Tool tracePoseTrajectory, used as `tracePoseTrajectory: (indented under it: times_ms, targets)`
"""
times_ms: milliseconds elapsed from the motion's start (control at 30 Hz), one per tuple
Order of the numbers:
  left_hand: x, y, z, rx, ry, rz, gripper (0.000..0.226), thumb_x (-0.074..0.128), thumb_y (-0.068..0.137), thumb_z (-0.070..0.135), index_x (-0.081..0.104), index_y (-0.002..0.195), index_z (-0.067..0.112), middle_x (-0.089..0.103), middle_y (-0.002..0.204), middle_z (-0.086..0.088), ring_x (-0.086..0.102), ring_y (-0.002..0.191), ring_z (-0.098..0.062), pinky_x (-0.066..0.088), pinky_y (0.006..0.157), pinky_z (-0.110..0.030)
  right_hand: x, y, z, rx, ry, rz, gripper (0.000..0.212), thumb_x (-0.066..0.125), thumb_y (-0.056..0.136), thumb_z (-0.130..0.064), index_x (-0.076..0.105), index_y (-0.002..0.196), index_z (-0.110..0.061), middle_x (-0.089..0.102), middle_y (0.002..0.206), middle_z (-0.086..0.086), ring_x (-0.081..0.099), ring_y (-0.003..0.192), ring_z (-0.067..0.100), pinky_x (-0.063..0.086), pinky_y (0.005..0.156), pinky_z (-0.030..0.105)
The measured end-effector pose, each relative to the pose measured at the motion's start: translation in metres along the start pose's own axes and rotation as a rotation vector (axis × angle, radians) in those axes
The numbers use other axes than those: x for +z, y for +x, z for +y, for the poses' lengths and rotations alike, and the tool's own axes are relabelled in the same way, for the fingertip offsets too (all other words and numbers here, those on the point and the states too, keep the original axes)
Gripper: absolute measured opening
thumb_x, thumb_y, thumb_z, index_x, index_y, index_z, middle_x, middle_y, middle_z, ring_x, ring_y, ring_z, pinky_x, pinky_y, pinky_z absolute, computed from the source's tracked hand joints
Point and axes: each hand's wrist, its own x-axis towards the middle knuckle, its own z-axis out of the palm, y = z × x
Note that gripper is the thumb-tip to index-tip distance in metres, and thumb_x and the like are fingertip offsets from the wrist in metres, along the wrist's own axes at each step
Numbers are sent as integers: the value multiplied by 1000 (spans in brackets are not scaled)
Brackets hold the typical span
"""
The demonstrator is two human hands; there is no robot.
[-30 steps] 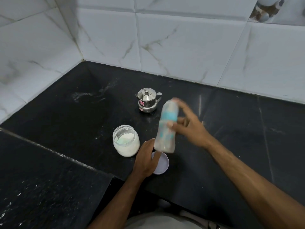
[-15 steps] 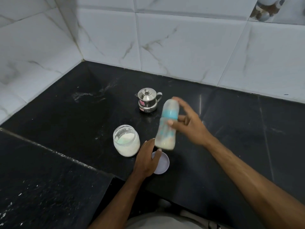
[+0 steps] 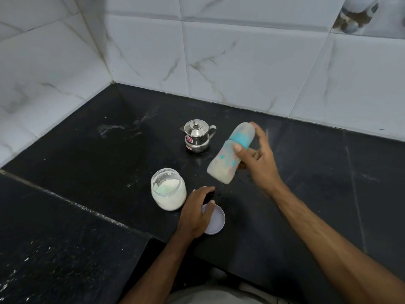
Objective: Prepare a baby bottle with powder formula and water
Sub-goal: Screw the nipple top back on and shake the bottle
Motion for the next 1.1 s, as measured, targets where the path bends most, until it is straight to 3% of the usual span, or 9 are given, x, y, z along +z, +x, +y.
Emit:
tracePoseTrajectory:
  times_ms: [133, 200, 333, 500, 567, 700, 767, 900, 1100]
  targets:
    - [-1, 3, -2, -33, -39, -35, 23, 56, 91, 27, 58, 113, 22, 57, 114, 15, 56, 108, -8, 44, 100, -46, 2, -20, 7, 110, -160, -403, 73, 70, 81, -10, 32, 140, -31, 71, 110, 9, 71, 100, 24, 59, 76, 32]
    - [-1, 3, -2, -13, -19, -22, 31, 50, 91, 35, 60, 115, 19, 59, 113, 11, 55, 108, -8, 41, 102, -43, 0, -15, 4, 75, -134, -341, 73, 71, 80, -13, 33, 140, -31, 71, 109, 11, 71, 99, 26, 59, 77, 35]
    - [0, 0, 0, -4, 21, -2, 45, 42, 91, 40, 59, 125, 16, 60, 126, 8, 50, 122, -7, 30, 112, -35, -4, 4, -6, -30, 9, 14, 75, 69, 81, -24, 29, 145, -27, 69, 111, 17, 72, 95, 26, 59, 70, 36]
    - [-4, 3, 5, -34, -97, -30, 26, 58, 89, 27, 56, 115, 25, 61, 114, 2, 59, 110, -21, 45, 99, -47, 3, -18, 9, 64, -176, -393, 74, 72, 78, -17, 32, 138, -36, 67, 117, 13, 70, 102, 25, 59, 80, 36]
    - [-4, 2, 6, -10, -73, -10, 33, 52, 89, 34, 59, 117, 18, 60, 113, 3, 56, 108, -13, 44, 99, -47, 2, -14, 7, 44, -161, -344, 76, 73, 78, -19, 32, 141, -32, 68, 116, 14, 70, 102, 26, 59, 82, 41]
    - [-1, -1, 1, -4, 5, 1, 44, 42, 90, 39, 59, 124, 16, 56, 122, 14, 48, 119, -3, 32, 110, -39, -3, 2, -4, -24, -34, -3, 73, 67, 85, -17, 27, 146, -25, 66, 118, 14, 71, 100, 25, 60, 73, 38]
    - [-4, -1, 5, -12, -16, -1, 42, 44, 90, 38, 59, 123, 17, 56, 122, 13, 50, 119, -8, 35, 108, -44, -2, -3, 1, -6, -43, -66, 73, 68, 85, -15, 28, 145, -27, 67, 116, 14, 71, 99, 24, 60, 72, 36]
    - [-10, 2, 17, -93, -64, -66, 38, 62, 88, 14, 54, 125, 8, 60, 122, -12, 55, 117, -30, 42, 104, -46, 4, -21, 13, 88, -154, -421, 75, 69, 83, -7, 29, 141, -32, 69, 114, 12, 70, 103, 25, 58, 80, 32]
    - [-6, 0, 7, -22, 14, 1, 44, 43, 90, 39, 60, 118, 8, 60, 114, 3, 54, 110, -15, 40, 103, -43, -3, -4, 0, 6, -81, -230, 78, 68, 81, -12, 26, 145, -27, 70, 113, 11, 70, 102, 26, 58, 79, 35]
